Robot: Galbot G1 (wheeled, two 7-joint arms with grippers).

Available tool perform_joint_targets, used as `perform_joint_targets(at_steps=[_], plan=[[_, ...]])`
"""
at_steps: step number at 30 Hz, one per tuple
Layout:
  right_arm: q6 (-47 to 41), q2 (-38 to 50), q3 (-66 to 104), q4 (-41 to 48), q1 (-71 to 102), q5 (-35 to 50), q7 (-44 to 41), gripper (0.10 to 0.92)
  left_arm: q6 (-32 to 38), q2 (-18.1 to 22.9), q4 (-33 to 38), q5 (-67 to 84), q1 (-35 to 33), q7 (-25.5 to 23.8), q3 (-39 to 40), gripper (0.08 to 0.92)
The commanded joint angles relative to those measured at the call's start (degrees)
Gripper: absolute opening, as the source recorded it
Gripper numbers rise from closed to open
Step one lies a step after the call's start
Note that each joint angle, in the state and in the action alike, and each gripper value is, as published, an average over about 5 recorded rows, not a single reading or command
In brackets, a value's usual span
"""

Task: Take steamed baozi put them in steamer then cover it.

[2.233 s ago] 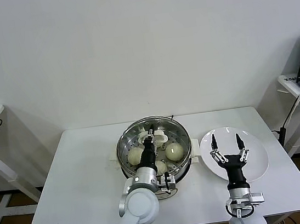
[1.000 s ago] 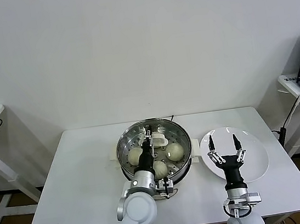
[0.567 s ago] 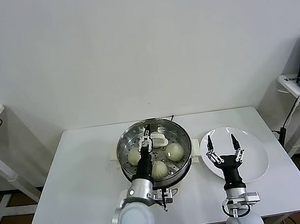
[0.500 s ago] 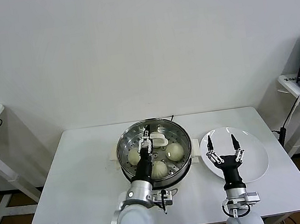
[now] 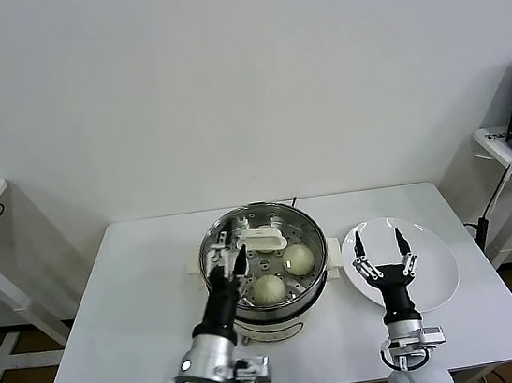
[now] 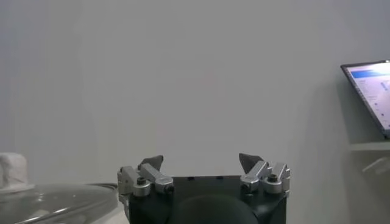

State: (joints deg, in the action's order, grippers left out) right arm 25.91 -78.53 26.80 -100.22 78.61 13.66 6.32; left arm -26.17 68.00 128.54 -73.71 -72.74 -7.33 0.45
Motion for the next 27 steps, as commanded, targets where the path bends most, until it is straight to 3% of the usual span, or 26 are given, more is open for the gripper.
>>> perform_joint_targets(at_steps=[1,5,10,27], plan=[[-6.14,0.73,0.69,-4.77,0.92,0.16,0.22,0.823,20.67,2.94,7.77,46.48,-14.98,10.54,-23.63,0.823],[-10.81,1.47,1.86,-7.93,1.63,-0.21,0.8,0.823,27.06,7.67,2.02,56.69,-15.53,9.08,-32.72,0.823],[-15.45,2.45,2.91,-11.35,2.18,-1.07,1.26,0.823,29.79,11.4,-3.22,64.99,-16.12,6.33,-39.05,0.823],[-17.03,2.77,3.88,-13.53,2.65,-1.35,0.17,0.823,33.17,13.1,-6.21,66.53,-18.79,3.89,-40.69,0.823]])
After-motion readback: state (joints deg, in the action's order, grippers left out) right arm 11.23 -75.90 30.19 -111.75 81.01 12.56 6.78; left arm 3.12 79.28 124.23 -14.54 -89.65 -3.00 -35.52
